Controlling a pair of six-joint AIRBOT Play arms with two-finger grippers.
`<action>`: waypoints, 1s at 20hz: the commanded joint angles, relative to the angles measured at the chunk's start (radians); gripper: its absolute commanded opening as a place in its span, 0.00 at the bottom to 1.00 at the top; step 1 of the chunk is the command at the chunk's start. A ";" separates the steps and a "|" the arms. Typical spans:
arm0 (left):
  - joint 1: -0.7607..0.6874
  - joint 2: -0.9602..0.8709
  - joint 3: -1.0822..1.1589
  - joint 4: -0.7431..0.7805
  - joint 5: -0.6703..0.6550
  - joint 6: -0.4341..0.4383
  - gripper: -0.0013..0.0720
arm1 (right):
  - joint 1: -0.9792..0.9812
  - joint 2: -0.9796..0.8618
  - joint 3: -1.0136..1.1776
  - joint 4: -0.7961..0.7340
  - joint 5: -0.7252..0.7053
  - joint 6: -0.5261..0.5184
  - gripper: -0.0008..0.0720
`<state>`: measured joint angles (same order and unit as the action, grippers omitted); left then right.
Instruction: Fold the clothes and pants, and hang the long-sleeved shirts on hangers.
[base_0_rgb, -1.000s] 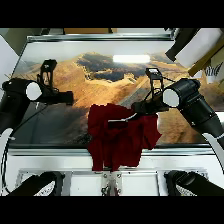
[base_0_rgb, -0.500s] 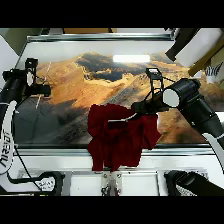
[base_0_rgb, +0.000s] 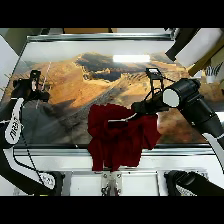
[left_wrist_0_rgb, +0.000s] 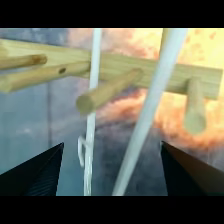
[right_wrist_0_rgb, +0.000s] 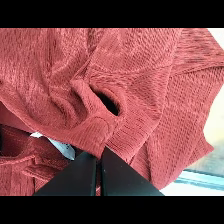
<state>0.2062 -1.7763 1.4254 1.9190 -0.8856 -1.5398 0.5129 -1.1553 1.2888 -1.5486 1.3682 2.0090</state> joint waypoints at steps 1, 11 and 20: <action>0.018 -0.060 0.002 0.002 0.076 0.026 0.88 | 0.000 -0.002 0.000 0.000 0.000 0.000 0.05; 0.020 -0.071 0.002 0.002 0.108 0.026 0.45 | 0.000 -0.002 0.000 0.001 0.000 0.000 0.05; 0.020 -0.021 0.002 0.001 0.074 0.025 0.05 | 0.000 -0.002 0.000 0.000 0.000 0.000 0.05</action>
<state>0.2260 -1.8294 1.4265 1.9163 -0.7967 -1.5173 0.5129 -1.1564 1.2888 -1.5478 1.3682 2.0090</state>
